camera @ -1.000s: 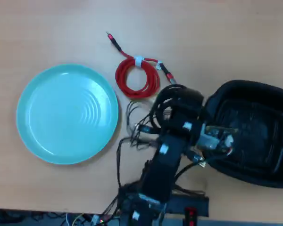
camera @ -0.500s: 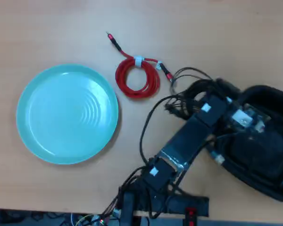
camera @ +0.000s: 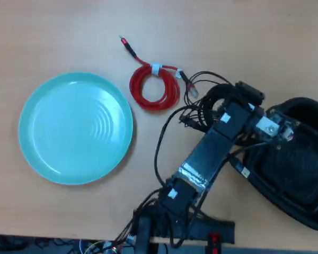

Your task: Put a black charging cable in a black bowl and put a red charging cable in a green bowl

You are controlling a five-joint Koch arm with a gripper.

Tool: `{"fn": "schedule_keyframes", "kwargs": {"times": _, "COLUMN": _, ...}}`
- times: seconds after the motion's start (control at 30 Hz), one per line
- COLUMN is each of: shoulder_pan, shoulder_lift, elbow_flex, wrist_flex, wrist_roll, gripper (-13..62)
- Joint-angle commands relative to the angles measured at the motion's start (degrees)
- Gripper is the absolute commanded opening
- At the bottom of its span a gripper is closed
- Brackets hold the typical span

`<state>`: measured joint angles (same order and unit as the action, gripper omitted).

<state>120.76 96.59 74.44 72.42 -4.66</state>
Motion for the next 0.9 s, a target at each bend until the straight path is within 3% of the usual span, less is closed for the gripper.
{"fn": "schedule_keyframes", "kwargs": {"times": 0.0, "shoulder_pan": -2.8, "shoulder_lift": 7.6, "elbow_flex": -21.4, "wrist_flex": -0.4, "wrist_roll": 1.3, "gripper": -6.3}}
{"fn": "schedule_keyframes", "kwargs": {"times": 0.27, "shoulder_pan": -4.1, "shoulder_lift": 10.4, "elbow_flex": -29.9, "wrist_flex": -0.2, "wrist_roll": -0.1, "gripper": -6.3}}
{"fn": "schedule_keyframes", "kwargs": {"times": 0.87, "shoulder_pan": 7.1, "shoulder_lift": 6.0, "elbow_flex": -28.7, "wrist_flex": -5.8, "wrist_roll": -3.8, "gripper": -6.1}}
